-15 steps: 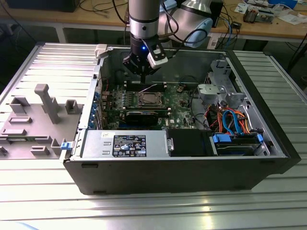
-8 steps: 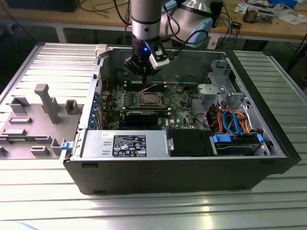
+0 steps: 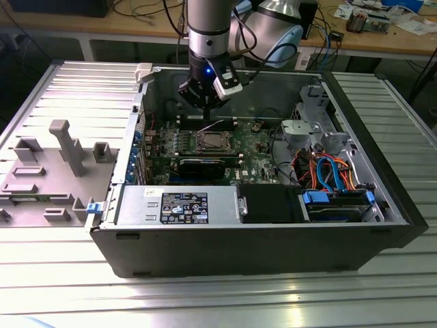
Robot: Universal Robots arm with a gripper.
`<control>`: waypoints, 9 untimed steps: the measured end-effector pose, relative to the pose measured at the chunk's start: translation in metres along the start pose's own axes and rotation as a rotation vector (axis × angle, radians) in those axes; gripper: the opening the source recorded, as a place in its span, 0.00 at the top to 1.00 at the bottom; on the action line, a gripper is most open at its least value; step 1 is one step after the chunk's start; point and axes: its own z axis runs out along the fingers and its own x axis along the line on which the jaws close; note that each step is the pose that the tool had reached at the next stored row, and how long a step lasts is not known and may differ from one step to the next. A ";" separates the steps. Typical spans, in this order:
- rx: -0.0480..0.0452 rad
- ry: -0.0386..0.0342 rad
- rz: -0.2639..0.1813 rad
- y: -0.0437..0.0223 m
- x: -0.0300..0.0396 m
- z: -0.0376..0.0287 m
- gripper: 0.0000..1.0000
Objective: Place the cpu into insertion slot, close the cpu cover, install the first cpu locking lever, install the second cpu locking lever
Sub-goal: 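Install the first cpu locking lever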
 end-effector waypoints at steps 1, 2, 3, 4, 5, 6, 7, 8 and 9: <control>0.0000 0.0000 0.000 0.0000 0.0000 0.0000 0.89; 0.0001 0.0000 0.000 0.0000 0.0000 0.0000 0.89; 0.0000 0.0000 0.000 0.0000 0.0000 0.0000 0.89; 0.0000 0.0000 0.000 0.0000 0.0000 0.0000 0.89; 0.0000 0.0000 0.000 0.0000 0.0000 0.0000 0.89; 0.0000 0.0000 0.000 0.0000 -0.0001 0.0000 0.89; 0.0000 0.0000 0.000 0.0000 -0.0001 0.0000 0.89; 0.0000 0.0000 0.000 0.0000 -0.0001 0.0000 0.89; 0.0000 0.0000 0.000 0.0000 -0.0001 0.0000 0.89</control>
